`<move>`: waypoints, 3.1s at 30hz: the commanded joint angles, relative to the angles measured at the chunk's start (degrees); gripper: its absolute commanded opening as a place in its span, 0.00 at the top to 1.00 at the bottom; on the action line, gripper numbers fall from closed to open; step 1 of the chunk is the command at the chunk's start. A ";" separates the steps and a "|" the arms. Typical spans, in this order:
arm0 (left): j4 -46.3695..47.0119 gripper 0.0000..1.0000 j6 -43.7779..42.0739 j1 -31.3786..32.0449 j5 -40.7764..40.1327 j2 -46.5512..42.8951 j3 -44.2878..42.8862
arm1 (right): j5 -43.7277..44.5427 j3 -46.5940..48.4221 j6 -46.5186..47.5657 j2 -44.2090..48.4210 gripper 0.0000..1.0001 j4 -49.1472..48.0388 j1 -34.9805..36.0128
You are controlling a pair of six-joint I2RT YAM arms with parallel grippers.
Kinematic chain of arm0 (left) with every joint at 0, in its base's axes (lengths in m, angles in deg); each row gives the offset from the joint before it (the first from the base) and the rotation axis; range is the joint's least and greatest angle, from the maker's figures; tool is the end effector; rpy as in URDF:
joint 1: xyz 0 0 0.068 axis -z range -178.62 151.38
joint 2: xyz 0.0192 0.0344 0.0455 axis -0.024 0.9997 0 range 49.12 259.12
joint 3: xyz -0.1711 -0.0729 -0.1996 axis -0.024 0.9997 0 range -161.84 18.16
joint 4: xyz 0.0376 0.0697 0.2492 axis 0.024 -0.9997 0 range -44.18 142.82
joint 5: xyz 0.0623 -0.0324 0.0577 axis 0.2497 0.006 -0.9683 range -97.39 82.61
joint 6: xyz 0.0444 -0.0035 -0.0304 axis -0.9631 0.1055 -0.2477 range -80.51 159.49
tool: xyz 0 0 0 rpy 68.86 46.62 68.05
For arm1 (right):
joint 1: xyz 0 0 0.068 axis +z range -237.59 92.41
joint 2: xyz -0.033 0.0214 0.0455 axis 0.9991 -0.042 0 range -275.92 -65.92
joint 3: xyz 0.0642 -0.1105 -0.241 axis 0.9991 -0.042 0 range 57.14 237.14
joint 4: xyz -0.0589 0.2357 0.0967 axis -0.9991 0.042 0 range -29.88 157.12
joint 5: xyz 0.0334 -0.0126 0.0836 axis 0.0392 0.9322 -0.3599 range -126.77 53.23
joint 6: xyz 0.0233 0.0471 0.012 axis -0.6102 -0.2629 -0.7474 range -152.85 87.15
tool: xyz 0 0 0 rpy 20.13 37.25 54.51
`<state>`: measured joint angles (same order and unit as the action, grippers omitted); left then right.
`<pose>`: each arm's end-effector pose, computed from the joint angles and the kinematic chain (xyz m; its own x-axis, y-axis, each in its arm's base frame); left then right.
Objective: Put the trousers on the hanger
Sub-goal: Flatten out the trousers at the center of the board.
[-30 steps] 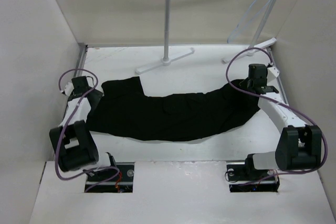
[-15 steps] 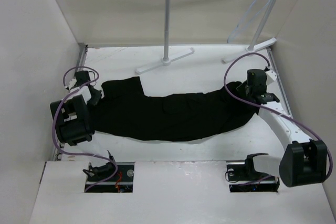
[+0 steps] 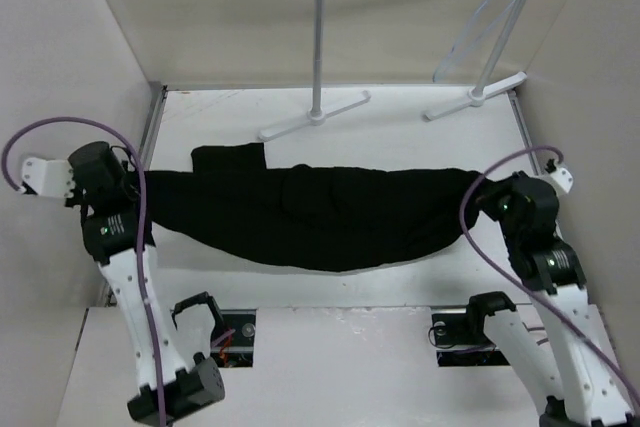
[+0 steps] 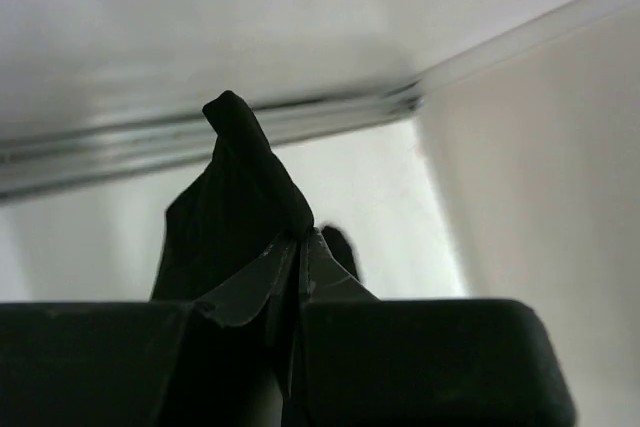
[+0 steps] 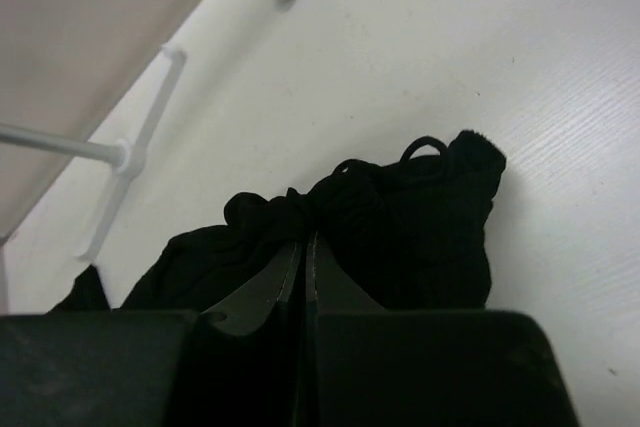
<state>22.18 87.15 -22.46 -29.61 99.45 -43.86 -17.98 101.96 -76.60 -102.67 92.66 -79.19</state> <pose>0.1596 0.0853 0.3905 0.3183 -0.6074 -0.7278 -0.6919 0.3760 -0.6164 0.1408 0.0091 0.3207 -0.1910 0.6336 -0.7497 0.3928 0.7493 0.5331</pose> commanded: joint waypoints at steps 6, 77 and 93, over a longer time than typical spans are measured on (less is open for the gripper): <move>-6.47 0.98 -9.34 9.02 -15.05 -0.42 -16.64 | 6.00 8.00 1.65 3.65 0.97 4.93 2.02; -23.22 0.99 -5.01 14.73 3.34 7.93 -16.08 | -5.96 2.19 -8.55 -29.07 0.93 -11.00 -13.81; -10.52 0.50 -15.84 14.55 0.24 45.50 -22.99 | -8.42 8.98 -4.24 -38.15 0.25 -13.90 -13.37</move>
<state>11.39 73.25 -10.24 -27.10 157.72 -65.96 -26.33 112.45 -82.13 -147.48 80.59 -92.85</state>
